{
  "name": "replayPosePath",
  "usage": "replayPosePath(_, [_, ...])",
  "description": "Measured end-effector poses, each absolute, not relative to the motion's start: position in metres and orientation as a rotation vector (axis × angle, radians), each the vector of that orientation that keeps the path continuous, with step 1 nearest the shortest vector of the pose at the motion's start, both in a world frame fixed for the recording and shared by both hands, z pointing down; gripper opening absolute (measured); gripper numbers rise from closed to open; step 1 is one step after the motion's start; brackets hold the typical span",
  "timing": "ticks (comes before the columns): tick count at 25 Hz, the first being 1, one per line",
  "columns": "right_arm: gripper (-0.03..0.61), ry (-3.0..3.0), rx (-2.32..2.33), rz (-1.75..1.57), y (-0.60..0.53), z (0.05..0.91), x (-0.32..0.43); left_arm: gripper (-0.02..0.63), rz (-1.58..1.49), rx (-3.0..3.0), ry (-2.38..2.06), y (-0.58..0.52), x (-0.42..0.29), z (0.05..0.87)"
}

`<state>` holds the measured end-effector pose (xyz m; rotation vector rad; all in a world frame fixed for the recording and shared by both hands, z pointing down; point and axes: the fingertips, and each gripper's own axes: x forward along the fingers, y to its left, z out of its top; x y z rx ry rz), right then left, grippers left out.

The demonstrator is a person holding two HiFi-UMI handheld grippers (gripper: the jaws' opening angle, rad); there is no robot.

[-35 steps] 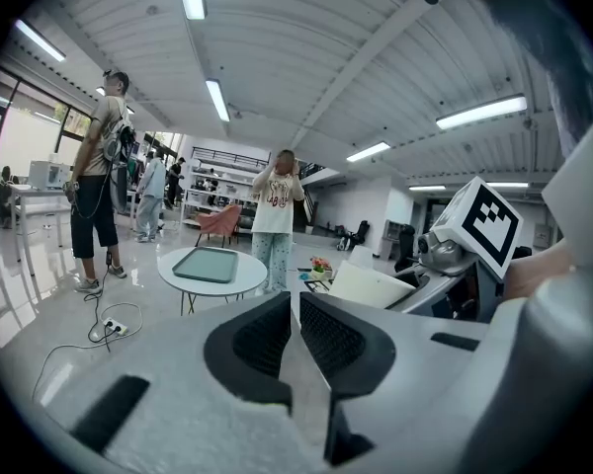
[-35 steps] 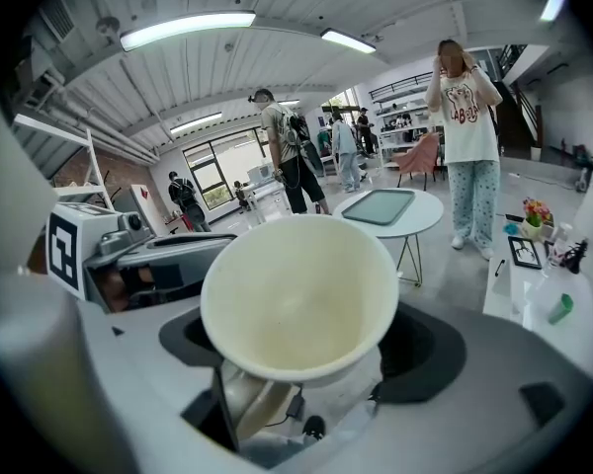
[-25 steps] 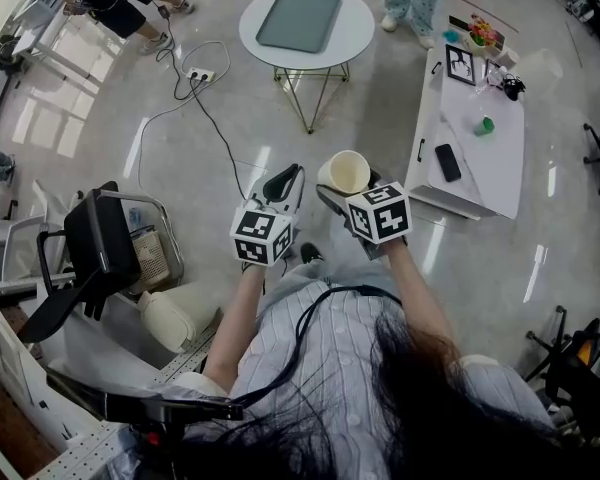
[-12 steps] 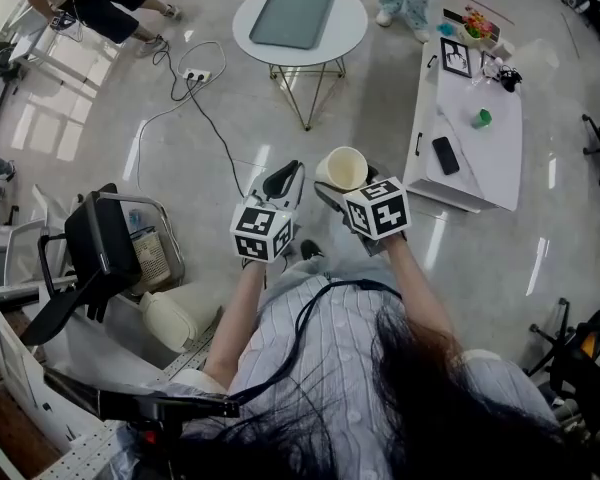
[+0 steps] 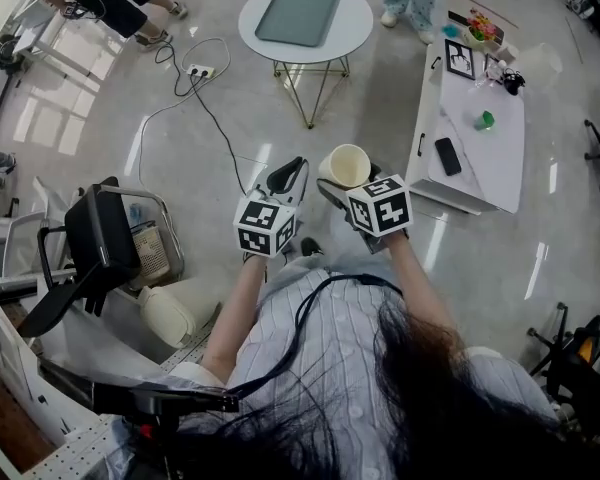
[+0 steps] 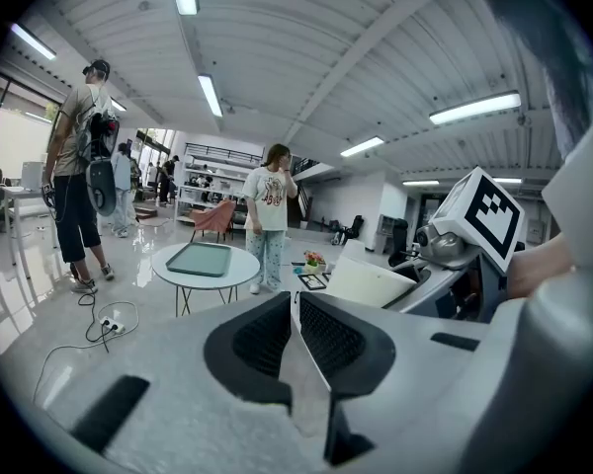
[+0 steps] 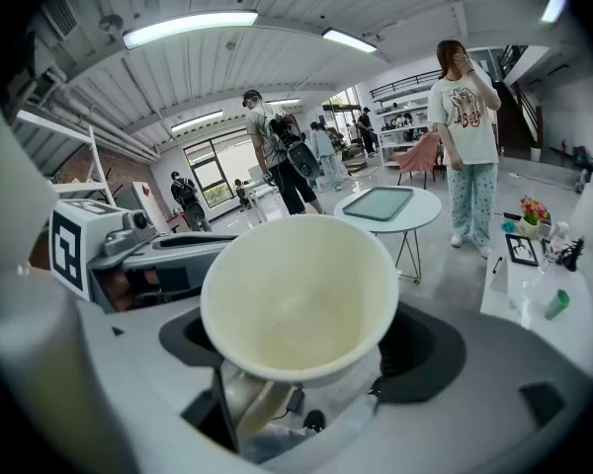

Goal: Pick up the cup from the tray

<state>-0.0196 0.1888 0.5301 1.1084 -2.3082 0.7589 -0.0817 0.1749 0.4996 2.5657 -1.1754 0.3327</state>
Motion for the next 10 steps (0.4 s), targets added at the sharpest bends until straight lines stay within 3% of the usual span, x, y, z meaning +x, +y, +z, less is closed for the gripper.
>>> replayPosePath(10, [0.408,-2.311,1.092,0.743,0.1874,0.5278,-0.0256,0.017,0.326,2.559,-1.19,0.1725,-0.0878,0.4991])
